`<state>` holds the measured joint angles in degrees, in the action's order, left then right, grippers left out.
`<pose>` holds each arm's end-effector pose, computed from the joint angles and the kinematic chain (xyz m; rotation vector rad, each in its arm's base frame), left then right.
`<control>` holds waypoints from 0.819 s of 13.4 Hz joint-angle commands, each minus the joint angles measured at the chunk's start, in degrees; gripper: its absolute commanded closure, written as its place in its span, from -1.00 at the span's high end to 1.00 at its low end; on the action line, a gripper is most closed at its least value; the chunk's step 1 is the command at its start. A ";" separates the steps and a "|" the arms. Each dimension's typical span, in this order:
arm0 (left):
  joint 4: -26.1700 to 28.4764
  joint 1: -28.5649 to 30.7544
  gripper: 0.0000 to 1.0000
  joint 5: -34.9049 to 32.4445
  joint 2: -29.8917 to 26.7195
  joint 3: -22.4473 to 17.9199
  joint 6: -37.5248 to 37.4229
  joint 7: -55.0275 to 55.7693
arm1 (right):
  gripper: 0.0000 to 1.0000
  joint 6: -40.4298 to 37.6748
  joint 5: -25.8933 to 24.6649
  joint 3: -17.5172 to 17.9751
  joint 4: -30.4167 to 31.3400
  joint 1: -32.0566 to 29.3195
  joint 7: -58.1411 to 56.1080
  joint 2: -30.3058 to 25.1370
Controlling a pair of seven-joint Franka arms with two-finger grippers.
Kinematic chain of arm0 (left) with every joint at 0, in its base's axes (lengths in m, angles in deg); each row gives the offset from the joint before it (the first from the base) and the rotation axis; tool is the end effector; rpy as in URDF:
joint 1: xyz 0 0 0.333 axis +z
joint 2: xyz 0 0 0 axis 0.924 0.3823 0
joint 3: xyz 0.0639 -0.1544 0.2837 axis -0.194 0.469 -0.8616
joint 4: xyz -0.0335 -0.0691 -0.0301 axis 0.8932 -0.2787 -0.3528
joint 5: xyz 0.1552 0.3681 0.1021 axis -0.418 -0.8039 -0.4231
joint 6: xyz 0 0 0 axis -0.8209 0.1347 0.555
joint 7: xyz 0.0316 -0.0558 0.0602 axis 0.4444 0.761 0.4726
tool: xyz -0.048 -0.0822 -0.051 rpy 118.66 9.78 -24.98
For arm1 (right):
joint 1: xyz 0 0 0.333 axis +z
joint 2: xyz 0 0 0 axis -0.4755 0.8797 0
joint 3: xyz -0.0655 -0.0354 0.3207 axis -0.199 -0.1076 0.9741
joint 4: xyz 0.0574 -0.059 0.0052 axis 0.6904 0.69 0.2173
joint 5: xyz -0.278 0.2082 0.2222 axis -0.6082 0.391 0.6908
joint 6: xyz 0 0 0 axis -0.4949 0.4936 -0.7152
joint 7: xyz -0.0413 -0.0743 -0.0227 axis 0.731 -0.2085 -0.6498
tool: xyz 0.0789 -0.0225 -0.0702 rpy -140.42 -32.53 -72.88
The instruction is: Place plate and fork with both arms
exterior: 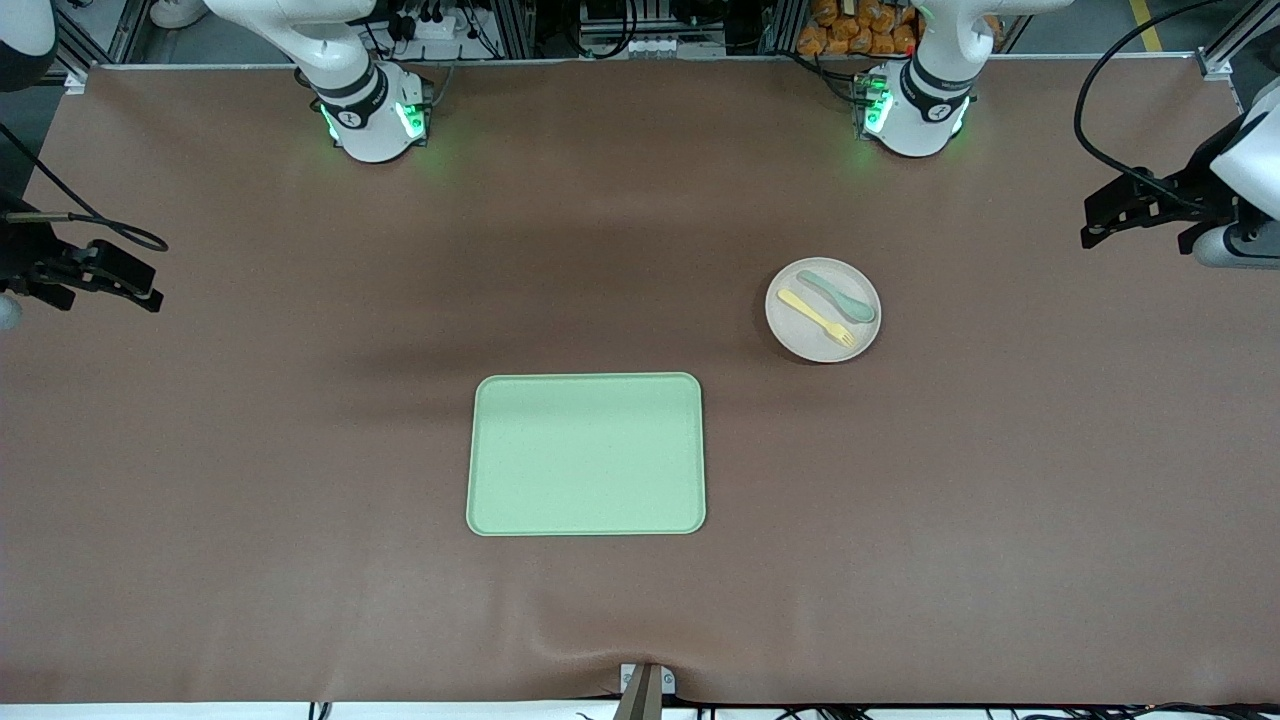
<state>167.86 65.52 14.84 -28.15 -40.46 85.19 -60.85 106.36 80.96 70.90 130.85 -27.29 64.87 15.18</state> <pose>0.5689 -0.0547 0.6694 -3.1373 0.1193 0.0822 0.5918 -0.0182 0.6242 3.1378 -0.0505 0.0495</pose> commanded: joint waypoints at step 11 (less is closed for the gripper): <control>0.91 -0.10 1.00 1.15 -0.25 0.37 0.68 1.41 | 1.00 -0.09 -0.75 0.10 0.40 -0.05 0.05 0.01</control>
<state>168.09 65.51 15.08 -28.15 -40.43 85.19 -60.57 106.36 80.96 70.94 130.91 -27.25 64.87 15.28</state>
